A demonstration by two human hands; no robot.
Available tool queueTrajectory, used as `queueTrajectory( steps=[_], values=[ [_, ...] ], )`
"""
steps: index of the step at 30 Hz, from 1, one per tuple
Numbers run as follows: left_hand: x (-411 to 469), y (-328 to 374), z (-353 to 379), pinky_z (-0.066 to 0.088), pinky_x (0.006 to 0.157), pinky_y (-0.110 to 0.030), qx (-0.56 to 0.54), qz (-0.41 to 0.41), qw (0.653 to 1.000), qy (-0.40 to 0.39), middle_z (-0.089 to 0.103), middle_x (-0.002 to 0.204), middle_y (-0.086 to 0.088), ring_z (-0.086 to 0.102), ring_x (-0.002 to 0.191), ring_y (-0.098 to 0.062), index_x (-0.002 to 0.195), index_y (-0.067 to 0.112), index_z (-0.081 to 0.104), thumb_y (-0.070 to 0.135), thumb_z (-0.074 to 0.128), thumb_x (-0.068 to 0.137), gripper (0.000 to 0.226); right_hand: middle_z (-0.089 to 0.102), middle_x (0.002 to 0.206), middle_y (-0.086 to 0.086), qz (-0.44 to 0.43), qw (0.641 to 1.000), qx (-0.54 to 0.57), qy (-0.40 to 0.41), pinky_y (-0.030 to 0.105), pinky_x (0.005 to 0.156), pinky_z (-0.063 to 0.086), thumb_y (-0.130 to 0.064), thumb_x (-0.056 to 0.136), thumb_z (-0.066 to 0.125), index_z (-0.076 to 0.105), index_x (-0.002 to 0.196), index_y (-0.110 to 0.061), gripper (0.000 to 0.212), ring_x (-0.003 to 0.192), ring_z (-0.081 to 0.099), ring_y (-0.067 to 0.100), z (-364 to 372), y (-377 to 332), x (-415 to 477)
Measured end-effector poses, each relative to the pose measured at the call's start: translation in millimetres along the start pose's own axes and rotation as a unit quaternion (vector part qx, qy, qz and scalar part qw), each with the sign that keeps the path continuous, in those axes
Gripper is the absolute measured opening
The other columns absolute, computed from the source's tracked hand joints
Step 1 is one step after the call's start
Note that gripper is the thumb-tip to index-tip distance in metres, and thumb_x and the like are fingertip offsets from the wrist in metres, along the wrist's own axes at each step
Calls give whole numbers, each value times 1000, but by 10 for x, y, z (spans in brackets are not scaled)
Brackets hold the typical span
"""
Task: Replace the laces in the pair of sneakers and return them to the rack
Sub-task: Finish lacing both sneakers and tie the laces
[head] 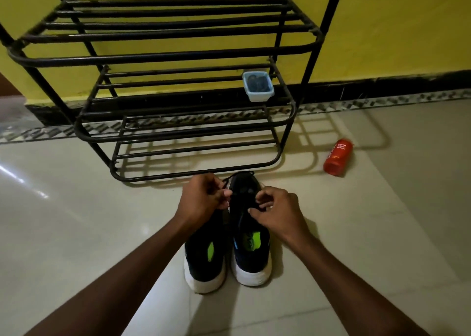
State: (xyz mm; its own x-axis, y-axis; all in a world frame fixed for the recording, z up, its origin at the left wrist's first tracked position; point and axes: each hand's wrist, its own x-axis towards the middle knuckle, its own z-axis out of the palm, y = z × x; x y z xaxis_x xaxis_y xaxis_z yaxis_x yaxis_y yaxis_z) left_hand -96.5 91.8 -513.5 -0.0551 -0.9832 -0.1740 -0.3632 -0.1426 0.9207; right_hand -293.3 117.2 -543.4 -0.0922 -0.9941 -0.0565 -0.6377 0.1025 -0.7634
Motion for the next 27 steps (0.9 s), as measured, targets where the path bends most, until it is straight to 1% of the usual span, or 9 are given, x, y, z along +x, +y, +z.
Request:
queueTrajectory(
  steps=[2, 5, 8, 10, 12, 15, 18, 20, 27],
  values=[
    [8, -7, 118, 62, 64, -31, -2, -11, 1000, -7, 74, 73, -11, 75, 68, -21, 79, 4, 65, 1, 79, 83, 15, 73, 84, -6, -10, 1000, -3, -6, 18, 76, 57, -26, 68, 87, 75, 96, -19, 32, 74, 69, 3, 22, 27, -10],
    [40, -77, 253, 63, 69, -37, -10, -23, 999, -27, 73, 71, -6, 75, 71, -23, 72, 10, 65, -1, 81, 80, 20, 73, 81, -5, 3, 999, 28, 15, 13, 76, 56, -15, 76, 80, 76, 99, -17, 24, 68, 68, -1, 37, 67, -30],
    [64, -151, 394, 63, 77, -38, -35, -47, 997, -43, 74, 77, -5, 75, 79, -22, 75, 10, 71, -1, 77, 84, 15, 74, 78, -5, 59, 991, 115, 39, 23, 77, 60, -9, 79, 76, 76, 93, -18, 17, 69, 71, 1, 53, 190, -39],
    [67, -186, 462, 62, 78, -34, -42, -66, 996, -38, 76, 81, -5, 75, 81, -21, 79, 7, 75, -1, 75, 86, 10, 75, 77, -4, 98, 980, 172, 38, 28, 75, 61, -9, 80, 77, 76, 89, -20, 15, 72, 72, 3, 59, 262, -45],
    [87, -220, 514, 62, 78, -32, -39, -76, 996, -39, 77, 81, -4, 76, 81, -20, 82, 7, 76, 0, 75, 86, 8, 77, 79, -1, 137, 960, 243, 30, 34, 71, 62, -8, 81, 77, 76, 88, -20, 13, 77, 74, 13, 60, 323, -52],
    [96, -246, 527, 62, 77, -32, -28, -81, 996, -31, 77, 78, -5, 76, 77, -19, 81, 8, 77, 3, 76, 87, 8, 77, 84, 4, 175, 926, 335, 13, 36, 66, 60, -3, 84, 75, 75, 88, -16, 13, 84, 75, 21, 60, 318, -62],
    [108, -263, 584, 57, 68, -28, -6, -87, 996, 3, 75, 70, -1, 71, 66, -12, 78, 14, 76, 11, 75, 89, 11, 77, 86, 4, 188, 914, 358, 8, 31, 63, 57, -2, 84, 74, 75, 88, -15, 14, 84, 74, 19, 52, 312, -57],
    [112, -287, 632, 54, 65, -27, 27, -81, 996, 12, 72, 67, 2, 65, 61, -7, 78, 17, 75, 18, 75, 91, 13, 77, 85, 4, 195, 911, 363, 10, 32, 64, 57, -1, 84, 74, 75, 88, -14, 14, 85, 74, 20, 63, 307, -52],
    [39, -187, 708, 51, 65, -16, 86, -53, 995, 5, 71, 77, 8, 69, 76, -5, 81, 20, 75, 20, 73, 92, 11, 78, 84, 4, 199, 911, 362, 7, 35, 66, 55, -3, 83, 75, 75, 89, -14, 12, 89, 74, 26, 84, 322, -29]
  ],
)
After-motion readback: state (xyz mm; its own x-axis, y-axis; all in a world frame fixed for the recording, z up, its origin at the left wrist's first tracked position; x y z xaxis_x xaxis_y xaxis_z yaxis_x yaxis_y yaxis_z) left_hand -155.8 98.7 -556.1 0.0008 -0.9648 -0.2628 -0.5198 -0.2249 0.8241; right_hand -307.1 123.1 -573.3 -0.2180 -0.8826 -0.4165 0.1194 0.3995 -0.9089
